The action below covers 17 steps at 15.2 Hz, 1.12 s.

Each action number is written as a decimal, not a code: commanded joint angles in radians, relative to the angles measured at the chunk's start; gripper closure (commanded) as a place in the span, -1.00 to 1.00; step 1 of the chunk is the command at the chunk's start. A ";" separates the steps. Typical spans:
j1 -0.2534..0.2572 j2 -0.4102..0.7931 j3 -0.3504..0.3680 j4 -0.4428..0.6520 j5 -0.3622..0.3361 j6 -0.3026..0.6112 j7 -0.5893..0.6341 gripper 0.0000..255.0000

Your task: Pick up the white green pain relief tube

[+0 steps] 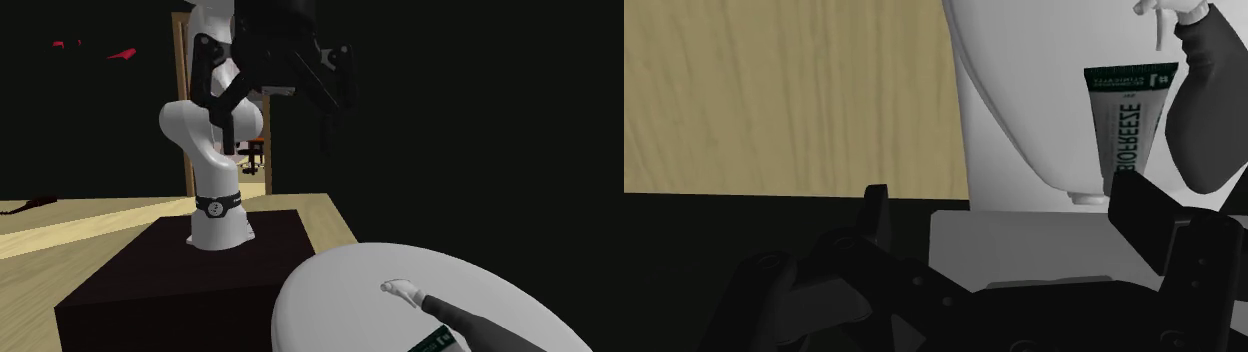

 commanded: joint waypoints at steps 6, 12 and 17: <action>0.029 0.249 0.042 0.121 -0.025 0.094 0.066 -1.00; 0.072 0.472 0.058 0.269 -0.062 0.139 0.120 -1.00; 0.120 0.660 0.059 0.424 -0.089 0.149 0.154 -1.00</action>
